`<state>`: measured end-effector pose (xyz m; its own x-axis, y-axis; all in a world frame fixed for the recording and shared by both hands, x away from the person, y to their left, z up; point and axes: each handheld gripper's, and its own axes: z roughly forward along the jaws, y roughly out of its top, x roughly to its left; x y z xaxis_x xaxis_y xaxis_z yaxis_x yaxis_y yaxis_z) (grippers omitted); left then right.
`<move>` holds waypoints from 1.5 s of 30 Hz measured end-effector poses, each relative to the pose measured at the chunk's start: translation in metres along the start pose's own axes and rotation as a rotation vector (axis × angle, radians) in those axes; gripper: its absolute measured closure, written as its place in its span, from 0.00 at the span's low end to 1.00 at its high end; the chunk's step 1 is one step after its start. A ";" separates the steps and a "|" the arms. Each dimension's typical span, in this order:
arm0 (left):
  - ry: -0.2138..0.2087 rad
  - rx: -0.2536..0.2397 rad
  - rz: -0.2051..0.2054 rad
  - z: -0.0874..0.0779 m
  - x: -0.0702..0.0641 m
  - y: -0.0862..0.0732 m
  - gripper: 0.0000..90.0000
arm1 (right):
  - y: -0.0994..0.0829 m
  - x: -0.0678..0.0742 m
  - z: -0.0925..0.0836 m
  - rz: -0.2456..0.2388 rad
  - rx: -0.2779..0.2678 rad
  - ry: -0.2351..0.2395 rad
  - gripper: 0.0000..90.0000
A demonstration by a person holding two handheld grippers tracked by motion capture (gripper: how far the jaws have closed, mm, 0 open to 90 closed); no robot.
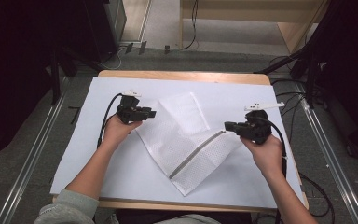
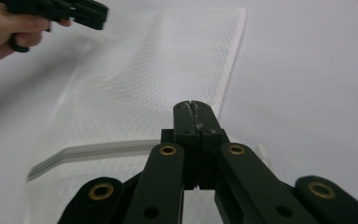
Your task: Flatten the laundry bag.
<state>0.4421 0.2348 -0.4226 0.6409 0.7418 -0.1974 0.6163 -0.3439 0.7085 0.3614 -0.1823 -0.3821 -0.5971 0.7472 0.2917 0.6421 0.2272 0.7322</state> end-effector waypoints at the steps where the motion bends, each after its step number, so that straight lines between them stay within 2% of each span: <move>1: -0.001 -0.004 -0.002 0.000 0.000 0.000 0.73 | 0.001 -0.007 0.006 0.005 0.007 0.003 1.00; 3: -0.002 -0.007 -0.010 -0.001 0.002 -0.001 0.73 | 0.002 -0.021 0.018 0.022 0.031 0.001 1.00; 6: 0.000 -0.009 -0.013 -0.002 0.003 -0.003 0.73 | 0.004 -0.035 0.031 0.011 0.044 0.000 1.00; 7: 0.002 -0.007 -0.015 -0.003 0.003 -0.003 0.73 | 0.006 -0.038 0.035 -0.003 0.050 -0.007 1.00; 10: 0.005 -0.009 -0.014 -0.005 0.003 -0.004 0.73 | 0.010 -0.047 0.052 -0.038 0.076 0.014 1.00; 13: 0.008 -0.012 -0.016 -0.007 0.004 -0.006 0.73 | 0.008 -0.049 0.059 -0.044 0.096 0.034 1.00; 14: 0.008 -0.011 -0.018 -0.008 0.005 -0.006 0.73 | 0.005 -0.049 0.062 -0.029 0.111 0.060 1.00; 16: 0.013 -0.011 -0.021 -0.011 0.007 -0.008 0.73 | 0.005 -0.048 0.062 -0.023 0.120 0.065 1.00; 17: 0.017 -0.012 -0.027 -0.012 0.008 -0.009 0.73 | 0.001 -0.042 0.060 -0.032 0.114 0.079 1.00; 20: 0.021 -0.015 -0.036 -0.016 0.011 -0.012 0.73 | -0.002 -0.036 0.057 -0.039 0.122 0.086 1.00; 22: 0.029 -0.013 -0.035 -0.019 0.012 -0.014 0.72 | -0.007 -0.030 0.055 -0.061 0.139 0.086 1.00; 28: 0.044 -0.012 -0.045 -0.025 0.015 -0.020 0.71 | -0.025 -0.020 0.051 -0.069 0.167 0.104 1.00; 34: 0.053 -0.012 -0.051 -0.029 0.017 -0.027 0.65 | -0.044 -0.005 0.045 -0.081 0.181 0.119 1.00; 39: 0.051 0.000 -0.079 -0.035 0.022 -0.032 0.63 | -0.054 0.003 0.044 -0.086 0.213 0.127 1.00; 42: 0.056 -0.014 -0.090 -0.039 0.023 -0.034 0.62 | -0.052 0.003 0.041 -0.094 0.184 0.110 1.00; 45: 0.060 -0.019 -0.094 -0.040 0.023 -0.036 0.61 | -0.043 -0.005 0.044 -0.083 0.149 0.086 0.97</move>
<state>0.4162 0.2870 -0.4252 0.5516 0.8036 -0.2234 0.6633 -0.2603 0.7016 0.3575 -0.1683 -0.4419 -0.6860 0.6672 0.2902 0.6490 0.3808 0.6586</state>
